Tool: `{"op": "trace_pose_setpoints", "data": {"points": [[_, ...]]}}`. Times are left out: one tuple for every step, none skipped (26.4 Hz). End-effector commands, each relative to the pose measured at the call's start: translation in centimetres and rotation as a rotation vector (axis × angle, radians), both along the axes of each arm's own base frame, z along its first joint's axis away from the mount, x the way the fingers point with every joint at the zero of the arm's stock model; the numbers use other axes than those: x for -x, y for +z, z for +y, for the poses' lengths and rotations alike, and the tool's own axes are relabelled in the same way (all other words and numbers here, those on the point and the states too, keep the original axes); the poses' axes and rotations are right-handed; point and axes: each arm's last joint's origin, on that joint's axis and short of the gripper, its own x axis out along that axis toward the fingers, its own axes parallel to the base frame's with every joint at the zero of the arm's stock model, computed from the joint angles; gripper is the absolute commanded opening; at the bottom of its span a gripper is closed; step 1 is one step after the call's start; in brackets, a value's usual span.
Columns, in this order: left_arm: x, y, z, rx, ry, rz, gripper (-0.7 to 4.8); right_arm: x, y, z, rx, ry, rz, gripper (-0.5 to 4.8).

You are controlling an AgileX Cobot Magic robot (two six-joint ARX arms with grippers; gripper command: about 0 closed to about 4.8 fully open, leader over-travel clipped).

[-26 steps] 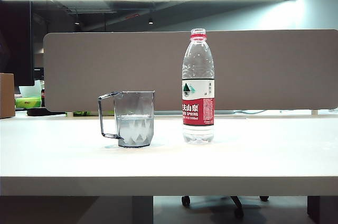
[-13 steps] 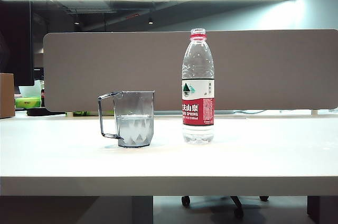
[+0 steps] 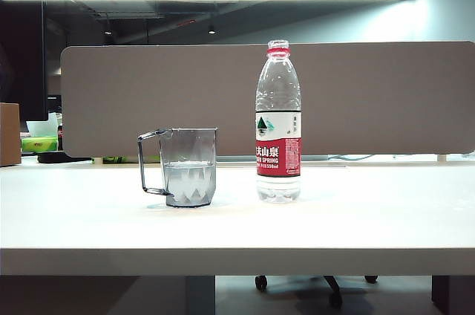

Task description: Pick up the mineral water bottle on the table and pour water into the mug until it's half full.

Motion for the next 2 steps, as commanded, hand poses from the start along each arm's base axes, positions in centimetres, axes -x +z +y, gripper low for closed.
{"op": "trace_pose_setpoints", "data": {"points": [[0.01, 0.11, -0.01, 0.004, -0.001, -0.008, -0.05, -0.02, -0.01, 0.01, -0.003, 0.002, -0.009, 0.41], [0.01, 0.11, -0.01, 0.004, -0.001, -0.008, -0.05, -0.02, -0.01, 0.01, -0.003, 0.002, -0.009, 0.41]]}}
